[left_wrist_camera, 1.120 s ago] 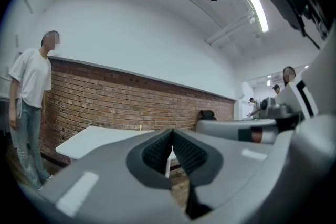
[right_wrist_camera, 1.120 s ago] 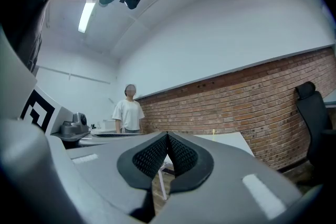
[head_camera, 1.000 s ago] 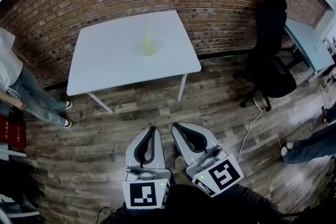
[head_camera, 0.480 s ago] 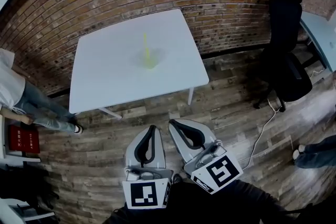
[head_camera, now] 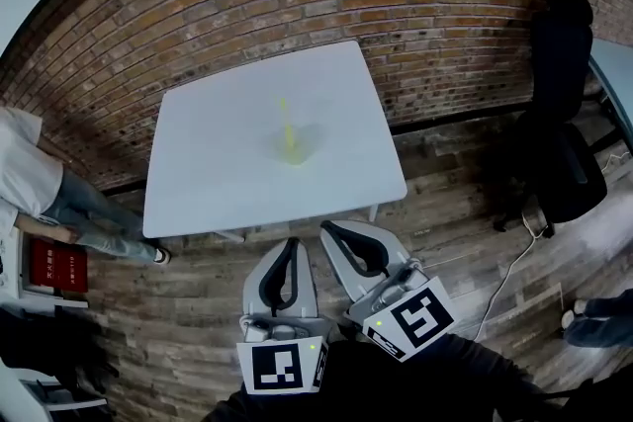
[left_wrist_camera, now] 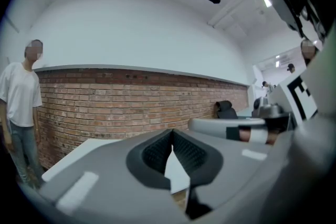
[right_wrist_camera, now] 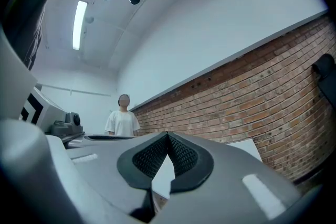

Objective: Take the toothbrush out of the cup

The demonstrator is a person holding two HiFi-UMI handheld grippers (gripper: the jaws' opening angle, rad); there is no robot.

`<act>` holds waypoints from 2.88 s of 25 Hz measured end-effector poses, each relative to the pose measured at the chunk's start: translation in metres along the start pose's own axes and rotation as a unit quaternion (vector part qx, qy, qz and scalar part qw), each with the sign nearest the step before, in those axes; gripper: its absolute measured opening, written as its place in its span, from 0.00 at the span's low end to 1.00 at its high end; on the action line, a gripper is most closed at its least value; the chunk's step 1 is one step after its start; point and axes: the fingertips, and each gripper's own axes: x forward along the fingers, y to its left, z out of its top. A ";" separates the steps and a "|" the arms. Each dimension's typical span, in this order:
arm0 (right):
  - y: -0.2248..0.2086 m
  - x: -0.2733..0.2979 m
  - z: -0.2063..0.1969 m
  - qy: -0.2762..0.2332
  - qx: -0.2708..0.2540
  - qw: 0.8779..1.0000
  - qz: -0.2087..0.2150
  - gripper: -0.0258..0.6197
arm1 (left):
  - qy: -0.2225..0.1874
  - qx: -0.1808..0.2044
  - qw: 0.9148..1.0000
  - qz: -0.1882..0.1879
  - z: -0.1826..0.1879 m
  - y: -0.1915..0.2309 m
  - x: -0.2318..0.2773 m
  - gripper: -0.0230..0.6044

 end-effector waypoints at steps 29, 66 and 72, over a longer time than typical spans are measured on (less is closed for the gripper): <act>-0.075 0.198 -0.057 0.081 0.004 0.996 -0.045 0.04 | 0.039 -0.071 0.996 -0.029 -0.047 0.148 0.170 0.05; -0.138 0.279 -0.016 0.069 -0.035 0.995 -0.065 0.04 | 0.020 -0.084 0.995 -0.046 -0.011 0.183 0.275 0.05; -0.168 0.274 -0.074 0.128 0.019 0.989 -0.073 0.04 | 0.079 -0.096 0.992 -0.034 -0.068 0.173 0.295 0.05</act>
